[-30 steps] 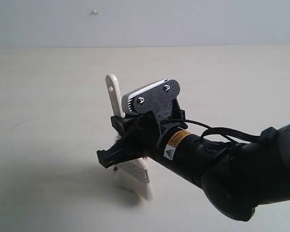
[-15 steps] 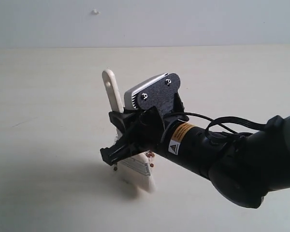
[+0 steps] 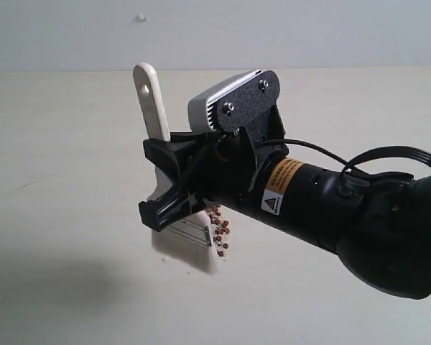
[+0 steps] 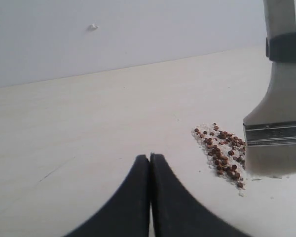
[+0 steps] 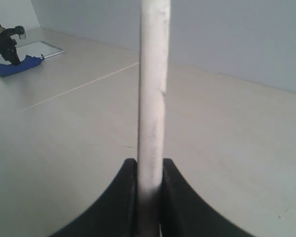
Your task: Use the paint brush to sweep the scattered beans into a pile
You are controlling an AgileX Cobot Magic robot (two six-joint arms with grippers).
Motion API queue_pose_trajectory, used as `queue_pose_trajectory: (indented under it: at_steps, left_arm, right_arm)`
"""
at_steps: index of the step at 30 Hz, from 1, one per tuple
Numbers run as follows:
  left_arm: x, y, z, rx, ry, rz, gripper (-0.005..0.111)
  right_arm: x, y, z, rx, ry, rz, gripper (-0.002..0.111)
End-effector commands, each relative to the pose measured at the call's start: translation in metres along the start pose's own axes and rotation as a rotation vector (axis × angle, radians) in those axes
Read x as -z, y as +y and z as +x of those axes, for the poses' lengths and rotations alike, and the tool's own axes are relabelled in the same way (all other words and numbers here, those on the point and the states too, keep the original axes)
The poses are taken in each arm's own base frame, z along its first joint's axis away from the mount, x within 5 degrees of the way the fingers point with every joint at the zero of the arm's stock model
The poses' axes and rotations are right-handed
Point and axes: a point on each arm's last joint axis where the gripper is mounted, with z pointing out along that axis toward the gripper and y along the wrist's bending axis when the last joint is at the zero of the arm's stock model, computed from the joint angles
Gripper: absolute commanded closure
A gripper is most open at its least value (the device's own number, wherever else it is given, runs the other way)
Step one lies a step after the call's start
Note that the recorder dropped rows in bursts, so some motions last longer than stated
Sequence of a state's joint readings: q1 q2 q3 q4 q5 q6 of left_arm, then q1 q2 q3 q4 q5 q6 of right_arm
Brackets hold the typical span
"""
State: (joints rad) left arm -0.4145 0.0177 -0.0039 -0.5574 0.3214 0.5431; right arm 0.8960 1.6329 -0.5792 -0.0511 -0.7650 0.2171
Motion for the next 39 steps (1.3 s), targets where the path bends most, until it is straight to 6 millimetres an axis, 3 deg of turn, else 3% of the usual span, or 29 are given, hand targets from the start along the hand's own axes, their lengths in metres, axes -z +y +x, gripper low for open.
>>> queue_pose_trajectory:
  at_steps: [1,11,18,22,33,39]
  left_arm:
    - [0.000,0.000,0.001,-0.006,0.001,0.003,0.107]
    - [0.000,0.000,0.001,-0.006,0.001,0.003,0.107]
    - [0.000,0.000,0.001,-0.006,0.001,0.003,0.107]
    - [0.000,0.000,0.001,-0.006,0.001,0.003,0.107]
    - [0.000,0.000,0.001,-0.006,0.001,0.003,0.107]
    - [0.000,0.000,0.001,-0.006,0.001,0.003,0.107]
  right_arm:
    - [-0.006,-0.003,0.006,-0.019,-0.057,-0.014,0.108]
    - [-0.034,-0.011,0.042,-0.161,-0.087,-0.017,0.108]
    - [-0.059,-0.015,0.046,-0.181,-0.089,0.007,0.108]
    - [-0.068,-0.023,0.050,-0.210,0.015,0.113,0.108]
    - [-0.067,-0.042,0.051,-0.170,0.030,0.334,0.108]
    - [-0.066,-0.044,0.047,-0.144,-0.002,0.355,0.108]
